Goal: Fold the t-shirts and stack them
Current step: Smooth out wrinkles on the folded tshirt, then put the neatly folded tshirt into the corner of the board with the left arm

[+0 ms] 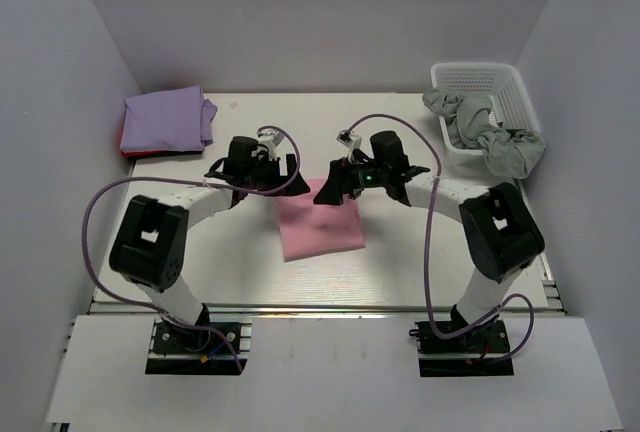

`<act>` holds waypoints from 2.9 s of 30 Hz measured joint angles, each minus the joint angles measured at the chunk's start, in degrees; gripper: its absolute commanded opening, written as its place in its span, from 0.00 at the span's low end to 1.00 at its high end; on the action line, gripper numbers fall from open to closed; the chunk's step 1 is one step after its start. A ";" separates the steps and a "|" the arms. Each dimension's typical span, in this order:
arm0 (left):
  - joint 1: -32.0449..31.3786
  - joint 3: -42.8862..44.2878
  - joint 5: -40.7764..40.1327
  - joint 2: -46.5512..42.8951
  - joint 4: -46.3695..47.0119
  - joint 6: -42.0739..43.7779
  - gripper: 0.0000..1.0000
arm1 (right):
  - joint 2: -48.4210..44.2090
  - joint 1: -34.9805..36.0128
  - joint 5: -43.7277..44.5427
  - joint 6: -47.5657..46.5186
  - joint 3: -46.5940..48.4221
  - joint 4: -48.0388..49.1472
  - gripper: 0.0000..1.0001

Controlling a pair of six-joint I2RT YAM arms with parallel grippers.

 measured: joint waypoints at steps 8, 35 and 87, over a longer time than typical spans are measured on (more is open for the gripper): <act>1.14 3.19 -1.62 10.16 -0.20 -0.44 1.00 | 12.00 -1.62 1.66 2.49 4.46 3.26 0.90; 2.80 17.49 -3.65 9.79 -7.19 5.22 1.00 | 4.39 -11.52 3.74 1.62 6.51 5.66 0.90; -6.64 7.04 -18.23 13.25 -9.53 -1.22 0.34 | -38.97 -7.96 41.51 3.02 -20.90 -6.64 0.90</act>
